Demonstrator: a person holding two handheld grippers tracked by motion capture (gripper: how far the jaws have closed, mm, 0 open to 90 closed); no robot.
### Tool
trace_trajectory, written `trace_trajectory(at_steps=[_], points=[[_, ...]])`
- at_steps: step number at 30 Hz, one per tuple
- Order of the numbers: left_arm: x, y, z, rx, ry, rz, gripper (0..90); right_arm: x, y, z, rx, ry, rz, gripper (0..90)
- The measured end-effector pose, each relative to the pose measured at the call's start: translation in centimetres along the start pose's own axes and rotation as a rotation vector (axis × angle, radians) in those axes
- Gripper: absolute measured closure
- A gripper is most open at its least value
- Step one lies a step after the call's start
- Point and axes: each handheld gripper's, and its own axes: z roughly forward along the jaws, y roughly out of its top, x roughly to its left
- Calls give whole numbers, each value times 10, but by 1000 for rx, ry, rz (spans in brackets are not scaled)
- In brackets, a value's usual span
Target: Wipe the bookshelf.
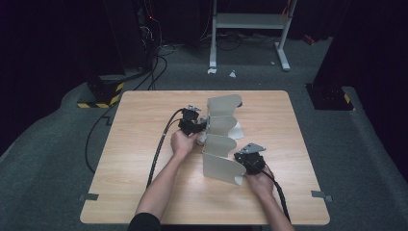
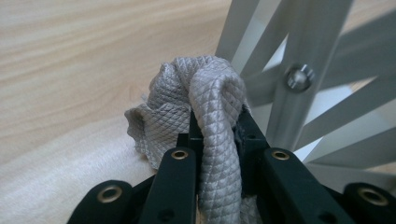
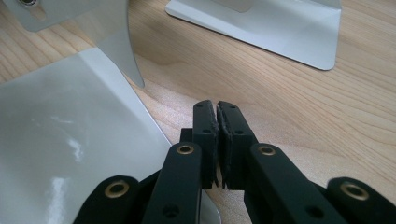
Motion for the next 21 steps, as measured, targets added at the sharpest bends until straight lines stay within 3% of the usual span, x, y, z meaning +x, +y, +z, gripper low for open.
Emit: trace_trajectory(at_steps=[5, 10, 21], points=[[-1, -9, 10, 39, 16, 6, 800, 0, 0, 0, 0, 0, 0, 865], [-4, -12, 11, 43, 9, 16, 799, 0, 0, 0, 2, 1, 6, 864], [-22, -33, -19, 27, -31, 53, 798, 0, 0, 0, 2, 5, 10, 864]])
